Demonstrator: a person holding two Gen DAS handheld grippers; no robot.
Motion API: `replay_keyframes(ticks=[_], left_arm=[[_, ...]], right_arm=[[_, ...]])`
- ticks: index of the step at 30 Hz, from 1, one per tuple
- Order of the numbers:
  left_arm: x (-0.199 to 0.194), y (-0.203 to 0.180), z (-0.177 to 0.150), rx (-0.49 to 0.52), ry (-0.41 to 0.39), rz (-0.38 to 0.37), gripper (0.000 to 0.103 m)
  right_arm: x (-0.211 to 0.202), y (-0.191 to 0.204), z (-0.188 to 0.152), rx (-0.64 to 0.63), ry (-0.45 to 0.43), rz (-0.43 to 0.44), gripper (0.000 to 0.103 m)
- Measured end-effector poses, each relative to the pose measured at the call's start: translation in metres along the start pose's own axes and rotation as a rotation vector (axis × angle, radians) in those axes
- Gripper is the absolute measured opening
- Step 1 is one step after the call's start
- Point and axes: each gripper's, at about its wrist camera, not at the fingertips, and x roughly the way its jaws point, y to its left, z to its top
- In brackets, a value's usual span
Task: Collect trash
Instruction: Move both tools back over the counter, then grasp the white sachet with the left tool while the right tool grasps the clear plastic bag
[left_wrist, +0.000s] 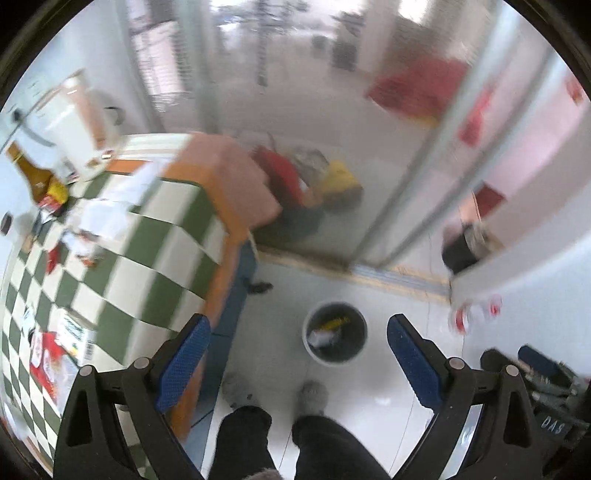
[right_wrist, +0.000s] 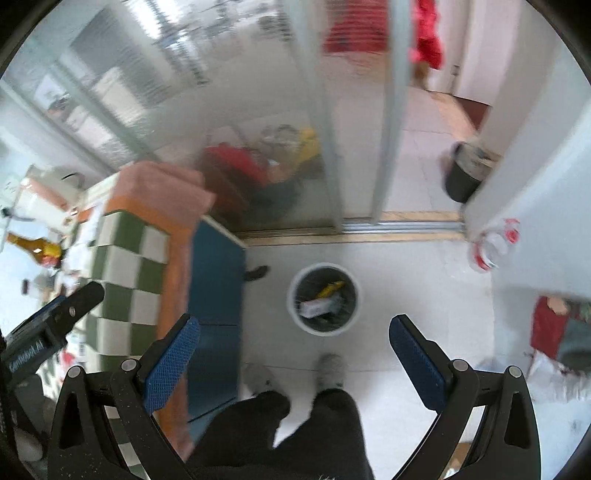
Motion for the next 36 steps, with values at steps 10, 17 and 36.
replay_keyframes(ticks=[10, 17, 36], left_arm=[[-0.015, 0.263, 0.018, -0.351, -0.039, 0.272, 0.103], [-0.018, 0.445, -0.04, -0.639, 0.029, 0.467, 0.103], [0.075, 0.586, -0.11, -0.893, 0.165, 0.334, 0.056]], right_arm=[[0.077, 0.259, 0.029, -0.319, 0.113, 0.146, 0.103], [0.171, 0.46, 0.016, -0.597, 0.219, 0.182, 0.103], [0.272, 0.616, -0.021, -0.81, 0.203, -0.003, 0.003]])
